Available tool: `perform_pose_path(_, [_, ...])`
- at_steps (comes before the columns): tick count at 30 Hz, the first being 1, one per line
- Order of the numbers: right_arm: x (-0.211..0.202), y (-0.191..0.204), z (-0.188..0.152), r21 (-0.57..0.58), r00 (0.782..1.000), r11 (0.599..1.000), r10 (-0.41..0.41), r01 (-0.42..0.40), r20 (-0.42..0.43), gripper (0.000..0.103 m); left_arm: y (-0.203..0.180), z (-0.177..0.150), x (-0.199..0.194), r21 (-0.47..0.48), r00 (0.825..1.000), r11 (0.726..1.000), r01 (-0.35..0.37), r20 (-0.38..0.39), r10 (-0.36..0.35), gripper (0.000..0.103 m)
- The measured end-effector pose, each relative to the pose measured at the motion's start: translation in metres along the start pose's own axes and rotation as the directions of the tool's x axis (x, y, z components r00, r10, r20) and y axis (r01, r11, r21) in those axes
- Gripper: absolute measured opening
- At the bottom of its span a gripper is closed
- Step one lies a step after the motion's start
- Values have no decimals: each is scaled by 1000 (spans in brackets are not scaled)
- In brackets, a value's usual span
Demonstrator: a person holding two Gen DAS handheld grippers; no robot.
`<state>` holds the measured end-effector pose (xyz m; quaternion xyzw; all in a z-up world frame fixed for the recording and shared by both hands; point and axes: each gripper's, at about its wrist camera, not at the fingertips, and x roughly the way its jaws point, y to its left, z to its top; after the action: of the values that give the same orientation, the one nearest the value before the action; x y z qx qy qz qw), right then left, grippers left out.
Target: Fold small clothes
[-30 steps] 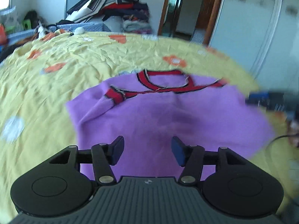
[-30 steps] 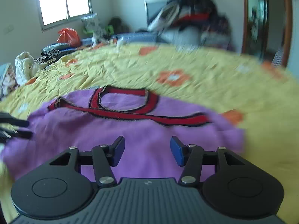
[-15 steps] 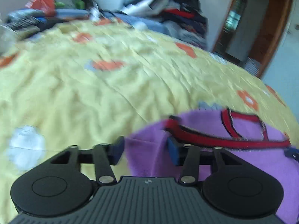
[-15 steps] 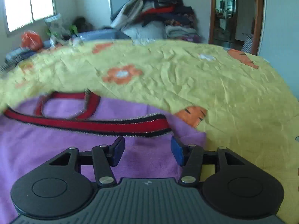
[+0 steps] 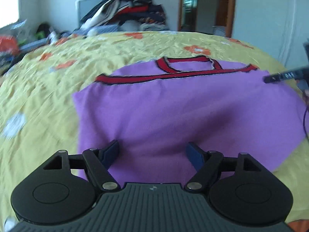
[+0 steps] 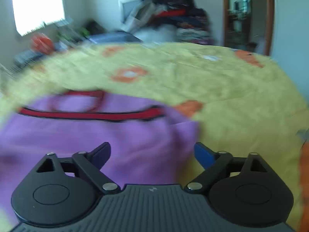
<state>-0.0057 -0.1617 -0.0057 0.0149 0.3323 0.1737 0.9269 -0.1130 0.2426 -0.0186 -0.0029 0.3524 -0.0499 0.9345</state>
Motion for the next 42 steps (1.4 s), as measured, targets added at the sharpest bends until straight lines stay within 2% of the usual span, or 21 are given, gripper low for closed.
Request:
perform_pose_path(3, [-27, 49, -28, -85, 997, 994, 70, -67, 26, 93, -12, 0, -21, -5, 998, 999, 54, 45, -54, 85])
perform_pose_path(5, [-29, 74, -47, -126, 992, 984, 123, -124, -13, 93, -21, -5, -17, 11, 997, 997, 71, 10, -71, 86])
perform_pose_path(6, [-26, 81, -56, -150, 993, 982, 103, -111, -57, 93, -25, -9, -12, 8, 998, 998, 64, -12, -64, 86])
perform_pose_path(7, [-19, 86, -66, -192, 995, 980, 40, -57, -91, 92, -26, -16, -7, -1, 997, 998, 62, -38, -62, 86])
perform_pose_path(8, [-22, 82, -77, -228, 997, 973, 9, -28, -81, 93, -24, -22, -1, 2, 996, 998, 60, -67, -60, 86])
perform_pose_path(9, [-27, 71, -80, -200, 997, 979, 18, -33, -76, 93, -23, -30, -3, 28, 998, 999, 44, -44, -43, 86])
perform_pose_path(10, [-34, 63, -81, -193, 996, 981, -3, -13, -85, 93, -20, -36, -4, 53, 999, 998, 27, -30, -25, 88])
perform_pose_path(12, [-45, 58, -86, -216, 994, 976, -14, -9, -106, 93, -10, -43, -10, 44, 999, 999, 31, -11, -31, 89])
perform_pose_path(15, [-54, 61, -76, -191, 989, 982, -25, -4, -149, 94, -7, -35, -18, 13, 998, 999, 31, -52, -30, 87])
perform_pose_path(18, [-54, 71, -62, -126, 997, 992, -22, 13, -73, 96, -14, -21, -30, -51, 996, 996, 80, -22, -81, 89])
perform_pose_path(20, [-41, 90, -53, -121, 998, 992, -32, 25, -56, 97, -28, -14, -26, -76, 996, 993, 91, -4, -92, 93])
perform_pose_path(22, [-26, 105, -50, -112, 999, 994, -9, 3, -51, 100, -43, -12, -12, -85, 998, 995, 52, -14, -53, 93])
perform_pose_path(24, [-5, 116, -56, -152, 991, 988, -60, 41, -124, 100, -53, -16, 4, -91, 998, 996, 14, -53, -19, 92])
perform_pose_path(25, [-2, 116, -66, -191, 989, 981, -64, 38, -130, 103, -57, -22, 8, -55, 999, 998, -29, -46, 26, 92])
perform_pose_path(26, [-8, 110, -75, -201, 994, 979, -40, 19, -102, 103, -61, -29, 8, -14, 997, 998, -66, -33, 65, 96])
perform_pose_path(28, [-18, 102, -80, -204, 991, 979, -33, 6, -130, 103, -54, -35, 2, -21, 997, 998, -62, -43, 62, 97])
perform_pose_path(30, [-17, 98, -61, -173, 978, 985, -35, -1, -205, 103, -43, -30, -7, -47, 994, 997, -67, -89, 63, 96])
perform_pose_path(31, [-16, 95, -48, -143, 984, 990, -30, 4, -178, 103, -38, -25, -12, -61, 995, 997, -52, -92, 46, 92])
perform_pose_path(34, [6, 88, -3, -78, 996, 996, -41, 34, -83, 103, -36, 7, -14, -8, 997, 998, -70, -27, 70, 97])
perform_pose_path(38, [63, 84, 39, -28, 993, 996, -87, 84, -83, 103, -29, 58, 30, -20, 996, 996, -91, 16, 92, 100])
perform_pose_path(42, [103, 83, 48, -54, 985, 994, -103, 96, -139, 103, -19, 81, 87, -43, 990, 989, -141, -28, 139, 100])
